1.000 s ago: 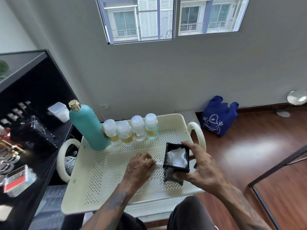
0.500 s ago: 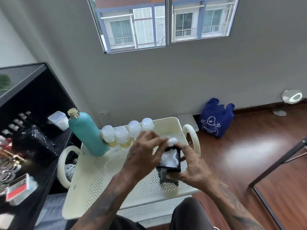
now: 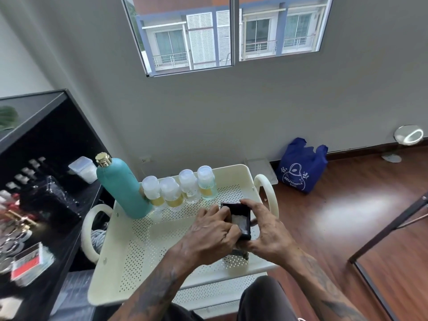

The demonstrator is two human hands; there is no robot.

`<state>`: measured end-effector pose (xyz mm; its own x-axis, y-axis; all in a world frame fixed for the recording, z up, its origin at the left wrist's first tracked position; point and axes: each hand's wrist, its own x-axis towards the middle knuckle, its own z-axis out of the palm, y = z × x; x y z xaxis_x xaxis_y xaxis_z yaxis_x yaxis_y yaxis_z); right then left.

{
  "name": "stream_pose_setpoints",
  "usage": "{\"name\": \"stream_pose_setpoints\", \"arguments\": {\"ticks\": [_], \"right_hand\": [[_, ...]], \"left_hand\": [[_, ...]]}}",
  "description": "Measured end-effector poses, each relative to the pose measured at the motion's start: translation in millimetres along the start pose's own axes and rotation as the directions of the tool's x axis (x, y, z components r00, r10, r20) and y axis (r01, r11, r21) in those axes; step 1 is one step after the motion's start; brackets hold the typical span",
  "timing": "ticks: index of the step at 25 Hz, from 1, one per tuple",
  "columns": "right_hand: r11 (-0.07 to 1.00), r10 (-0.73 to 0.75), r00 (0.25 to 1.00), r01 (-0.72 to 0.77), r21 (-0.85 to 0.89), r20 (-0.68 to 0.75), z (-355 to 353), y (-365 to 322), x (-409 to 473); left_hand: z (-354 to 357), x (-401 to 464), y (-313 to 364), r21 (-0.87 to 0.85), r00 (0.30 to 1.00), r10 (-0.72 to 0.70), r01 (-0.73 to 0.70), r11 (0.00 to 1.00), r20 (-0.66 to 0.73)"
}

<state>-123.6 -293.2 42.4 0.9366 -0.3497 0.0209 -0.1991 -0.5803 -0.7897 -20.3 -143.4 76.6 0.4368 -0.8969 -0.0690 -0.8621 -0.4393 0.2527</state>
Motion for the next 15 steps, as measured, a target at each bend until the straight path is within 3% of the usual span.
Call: {"name": "stream_pose_setpoints", "arguments": {"ticks": [2, 4, 6, 8, 10, 13, 15], "right_hand": [[1.000, -0.007, 1.000, 0.007, -0.018, -0.003, -0.7, -2.2, 0.1], [0.998, -0.019, 1.000, 0.020, -0.052, 0.003, -2.3, -4.2, -0.2], [0.995, -0.035, 0.999, 0.036, -0.091, 0.013, -2.9, -7.7, 1.1], [0.992, -0.029, 0.999, 0.033, -0.120, 0.035, -5.1, -9.6, 3.1], [0.991, -0.008, 0.998, 0.016, -0.131, 0.060, -8.1, -13.1, 5.3], [0.990, 0.013, 0.996, 0.000, -0.143, 0.088, -11.9, -17.2, 7.2], [0.989, 0.029, 0.994, -0.013, -0.147, 0.106, -14.1, -19.4, 6.2]], "left_hand": [[1.4, -3.0, -2.3, -0.040, 0.997, 0.042, -0.044, 0.998, -0.063], [4.4, -12.2, -7.1, -0.143, 0.966, 0.072, -0.110, 0.984, -0.247], [11.1, -27.7, -17.2, -0.228, 0.886, 0.039, -0.161, 0.960, -0.461], [22.6, -44.3, -30.9, -0.268, 0.822, -0.054, -0.121, 0.956, -0.567], [35.0, -62.8, -48.2, -0.302, 0.826, -0.190, 0.025, 0.953, -0.531], [57.7, -89.4, -76.1, -0.344, 0.865, -0.404, 0.297, 0.891, -0.299], [69.3, -103.1, -90.3, -0.354, 0.844, -0.507, 0.428, 0.832, -0.172]]}}
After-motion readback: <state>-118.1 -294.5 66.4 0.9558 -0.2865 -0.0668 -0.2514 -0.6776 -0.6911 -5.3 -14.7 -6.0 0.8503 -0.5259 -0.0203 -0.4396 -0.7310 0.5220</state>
